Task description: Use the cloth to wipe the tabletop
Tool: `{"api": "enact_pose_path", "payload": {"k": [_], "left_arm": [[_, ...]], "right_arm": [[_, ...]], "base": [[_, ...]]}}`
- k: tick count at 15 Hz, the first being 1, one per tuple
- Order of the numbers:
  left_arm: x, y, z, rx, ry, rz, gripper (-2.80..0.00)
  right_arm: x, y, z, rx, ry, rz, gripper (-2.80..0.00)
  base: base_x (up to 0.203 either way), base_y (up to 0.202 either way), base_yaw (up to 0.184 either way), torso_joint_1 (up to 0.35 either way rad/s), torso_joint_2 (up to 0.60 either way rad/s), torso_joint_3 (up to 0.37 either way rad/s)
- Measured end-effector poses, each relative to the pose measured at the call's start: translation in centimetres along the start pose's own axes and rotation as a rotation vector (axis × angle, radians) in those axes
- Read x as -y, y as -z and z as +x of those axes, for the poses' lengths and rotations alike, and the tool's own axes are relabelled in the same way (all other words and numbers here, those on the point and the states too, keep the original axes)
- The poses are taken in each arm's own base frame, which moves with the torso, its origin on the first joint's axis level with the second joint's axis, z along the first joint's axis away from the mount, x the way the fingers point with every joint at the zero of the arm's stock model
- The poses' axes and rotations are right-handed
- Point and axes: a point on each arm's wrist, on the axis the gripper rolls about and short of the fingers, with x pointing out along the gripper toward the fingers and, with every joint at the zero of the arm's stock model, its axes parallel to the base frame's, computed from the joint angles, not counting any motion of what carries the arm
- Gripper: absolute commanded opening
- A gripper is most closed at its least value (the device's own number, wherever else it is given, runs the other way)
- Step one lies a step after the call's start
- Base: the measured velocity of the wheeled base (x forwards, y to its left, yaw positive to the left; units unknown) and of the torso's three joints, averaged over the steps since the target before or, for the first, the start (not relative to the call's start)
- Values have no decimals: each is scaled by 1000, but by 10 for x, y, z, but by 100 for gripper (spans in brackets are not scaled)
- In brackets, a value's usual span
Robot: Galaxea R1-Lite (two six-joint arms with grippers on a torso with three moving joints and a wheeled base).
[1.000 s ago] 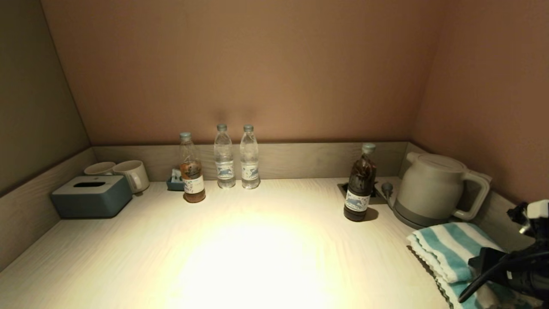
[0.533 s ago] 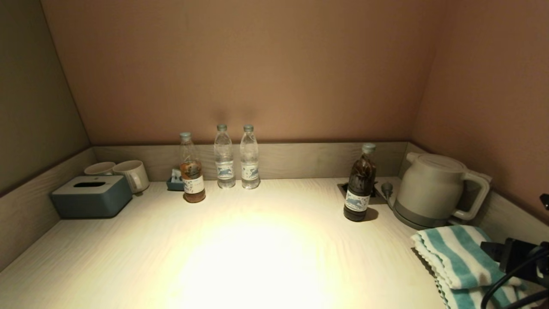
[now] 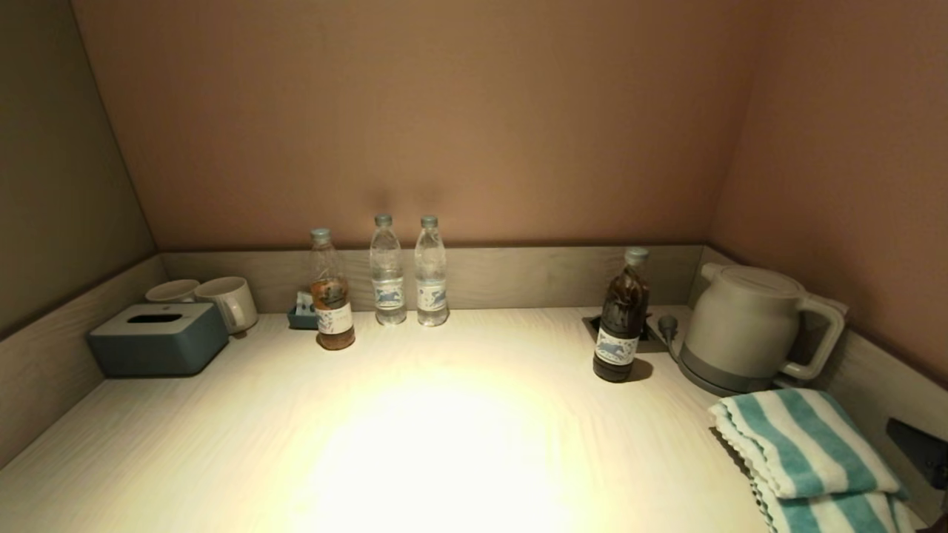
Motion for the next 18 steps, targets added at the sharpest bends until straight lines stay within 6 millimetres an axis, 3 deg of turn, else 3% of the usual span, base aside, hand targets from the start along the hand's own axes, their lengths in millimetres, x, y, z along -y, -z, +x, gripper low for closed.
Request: {"api": "enact_pose_path", "payload": {"k": [4, 10, 18], "left_arm": [[0, 0, 0, 0, 0, 1, -280], [0, 0, 0, 0, 0, 1, -280], [0, 0, 0, 0, 0, -1, -280]], "right_arm": [[-3, -7, -32, 104, -105, -52, -280], [-3, -39, -55, 233, -144, -2, -280], [-3, -54, -85, 369, -149, 48, -280]], "base": [[0, 0, 0, 0, 0, 0], [0, 0, 0, 0, 0, 0], [0, 0, 0, 0, 0, 0]]}}
